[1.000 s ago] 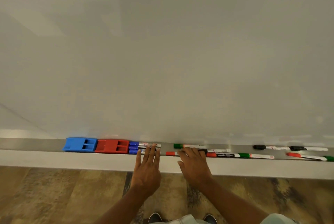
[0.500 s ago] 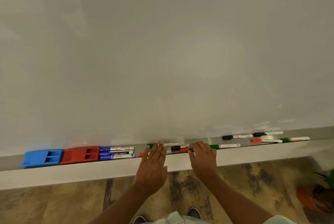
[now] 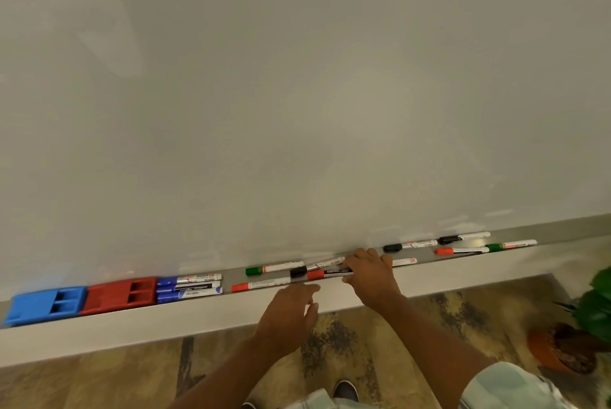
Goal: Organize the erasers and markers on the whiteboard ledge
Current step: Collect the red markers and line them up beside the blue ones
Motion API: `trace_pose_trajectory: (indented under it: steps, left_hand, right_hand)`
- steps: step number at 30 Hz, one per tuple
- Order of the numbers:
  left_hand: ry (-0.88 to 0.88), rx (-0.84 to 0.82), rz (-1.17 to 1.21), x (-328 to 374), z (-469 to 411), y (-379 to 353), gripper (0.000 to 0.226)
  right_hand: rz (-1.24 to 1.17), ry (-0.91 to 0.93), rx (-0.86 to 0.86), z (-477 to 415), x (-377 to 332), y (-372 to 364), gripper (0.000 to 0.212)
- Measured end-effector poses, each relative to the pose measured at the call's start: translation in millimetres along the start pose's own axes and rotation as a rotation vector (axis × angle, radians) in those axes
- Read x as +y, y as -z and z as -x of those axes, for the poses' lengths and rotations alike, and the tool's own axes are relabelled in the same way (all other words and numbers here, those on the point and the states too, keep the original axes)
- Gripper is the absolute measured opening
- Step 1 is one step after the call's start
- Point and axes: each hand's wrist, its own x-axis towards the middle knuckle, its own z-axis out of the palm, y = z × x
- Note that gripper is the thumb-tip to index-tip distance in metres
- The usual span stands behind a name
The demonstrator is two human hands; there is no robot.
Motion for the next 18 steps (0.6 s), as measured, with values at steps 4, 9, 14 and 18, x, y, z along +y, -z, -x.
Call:
trace_pose_trajectory:
  steps: [4,9,14,18]
  left_hand:
    - [0.066,-0.056,0.186,13.4,-4.1,-7.7,0.033]
    - [0.305,-0.027,0.652,34.7,-20.3,-16.1,0.023]
    - [0.415,-0.025,1.189,70.2,-38.6,-20.1,0.02]
    - [0.455,0.003,1.452,104.0,-59.0,-25.9,0.024]
  right_hand:
    - [-0.056,-0.006,0.015,1.3,7.5,4.7,0.027]
    - [-0.164,-0.057,0.121,10.1,16.7,7.5,0.021]
    - [-0.363,-0.143,0.209,23.9,24.0,15.1,0.02]
    - [-0.388,-0.138,0.239,39.3,29.2,20.7,0.018]
